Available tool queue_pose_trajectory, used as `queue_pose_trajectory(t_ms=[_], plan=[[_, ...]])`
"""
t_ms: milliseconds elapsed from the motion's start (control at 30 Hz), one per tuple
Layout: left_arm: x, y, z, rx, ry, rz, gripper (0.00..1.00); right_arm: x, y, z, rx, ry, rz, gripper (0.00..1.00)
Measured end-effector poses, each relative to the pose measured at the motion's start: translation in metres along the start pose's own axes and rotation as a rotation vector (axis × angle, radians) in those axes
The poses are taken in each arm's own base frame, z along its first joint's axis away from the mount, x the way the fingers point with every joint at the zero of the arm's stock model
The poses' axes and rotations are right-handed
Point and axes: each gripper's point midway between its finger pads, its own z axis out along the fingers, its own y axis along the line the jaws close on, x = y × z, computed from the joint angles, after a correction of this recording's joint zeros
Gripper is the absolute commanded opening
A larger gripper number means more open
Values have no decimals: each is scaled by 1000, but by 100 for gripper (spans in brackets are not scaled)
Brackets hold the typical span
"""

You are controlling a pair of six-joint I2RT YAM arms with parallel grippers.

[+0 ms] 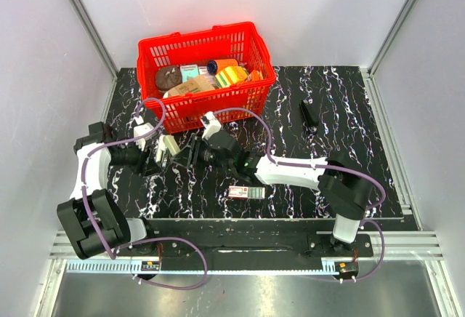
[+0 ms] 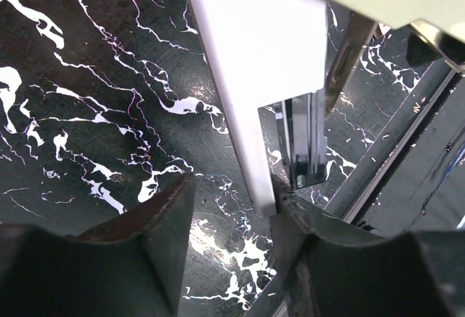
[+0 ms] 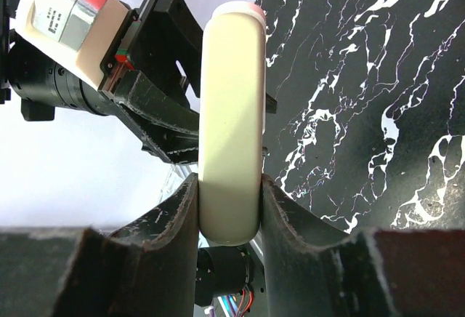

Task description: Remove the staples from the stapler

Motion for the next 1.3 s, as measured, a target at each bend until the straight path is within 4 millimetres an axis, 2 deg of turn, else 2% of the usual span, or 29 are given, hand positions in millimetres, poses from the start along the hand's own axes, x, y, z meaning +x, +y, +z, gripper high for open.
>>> queue_pose_trajectory(t_ms=[200,333,433,500,667,833,1100,1300], plan=[[1,-2,0,6,3,7,32,5,0,-1,-12,18,22,0],[0,1,-3,-17,8,27,29,8,-2,-2,-16,32,22,0],[-1,10,-5,-81,3,84,14,12,-6,-3,-10,45,19,0],[1,17,-6,-138,7,129,8,17,-9,-5,-13,64,15,0],[1,26,-5,-224,22,228,8,21,-13,-6,-15,82,-3,0],[-6,37,0,-302,45,357,8,21,-19,-7,-8,93,-54,0],[-2,49,8,-473,72,609,8,38,-34,-13,13,181,-164,0],[-16,55,6,-566,56,741,6,46,-39,-14,8,216,-200,0]])
